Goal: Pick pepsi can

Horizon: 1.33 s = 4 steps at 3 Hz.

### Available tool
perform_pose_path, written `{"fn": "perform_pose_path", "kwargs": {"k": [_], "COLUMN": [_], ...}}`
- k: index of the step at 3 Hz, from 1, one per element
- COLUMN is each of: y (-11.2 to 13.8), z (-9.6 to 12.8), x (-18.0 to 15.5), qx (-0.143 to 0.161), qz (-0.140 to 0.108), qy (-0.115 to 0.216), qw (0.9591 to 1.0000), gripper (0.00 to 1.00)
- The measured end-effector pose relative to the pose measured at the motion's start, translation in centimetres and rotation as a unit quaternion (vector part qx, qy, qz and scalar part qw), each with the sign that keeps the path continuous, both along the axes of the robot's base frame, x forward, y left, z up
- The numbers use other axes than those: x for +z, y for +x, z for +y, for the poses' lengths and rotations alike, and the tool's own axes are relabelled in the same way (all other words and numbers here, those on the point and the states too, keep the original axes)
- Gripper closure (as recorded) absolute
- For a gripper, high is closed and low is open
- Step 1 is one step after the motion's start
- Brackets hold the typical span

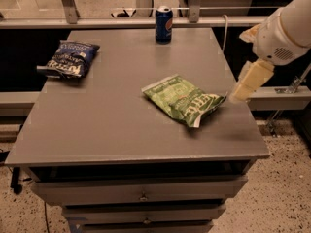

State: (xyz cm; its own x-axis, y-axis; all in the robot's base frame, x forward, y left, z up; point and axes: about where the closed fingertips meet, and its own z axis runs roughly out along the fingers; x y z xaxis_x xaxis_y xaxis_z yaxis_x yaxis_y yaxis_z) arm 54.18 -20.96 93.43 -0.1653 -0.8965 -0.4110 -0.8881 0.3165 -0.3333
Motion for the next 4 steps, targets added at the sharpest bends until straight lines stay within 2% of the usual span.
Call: {"fn": "perform_pose_path", "kwargs": {"k": [1,2,3,4], "y": [7.6,15.2,20.8,25.4], "z": [1.2,3.2,5.5,7.4], "x": [-1.8,-2.3,-1.9,-2.1], "qx": [-0.010,-0.021,-0.029,-0.043], "qz": [-0.043,-0.077,-0.098,-0.102], "qy": [0.085,0.169,0.240,0.299], "qw": [0.9954,0.9824,0.9654,0.9478], "gripper": [0.00,0.00,0.00,0.00]}}
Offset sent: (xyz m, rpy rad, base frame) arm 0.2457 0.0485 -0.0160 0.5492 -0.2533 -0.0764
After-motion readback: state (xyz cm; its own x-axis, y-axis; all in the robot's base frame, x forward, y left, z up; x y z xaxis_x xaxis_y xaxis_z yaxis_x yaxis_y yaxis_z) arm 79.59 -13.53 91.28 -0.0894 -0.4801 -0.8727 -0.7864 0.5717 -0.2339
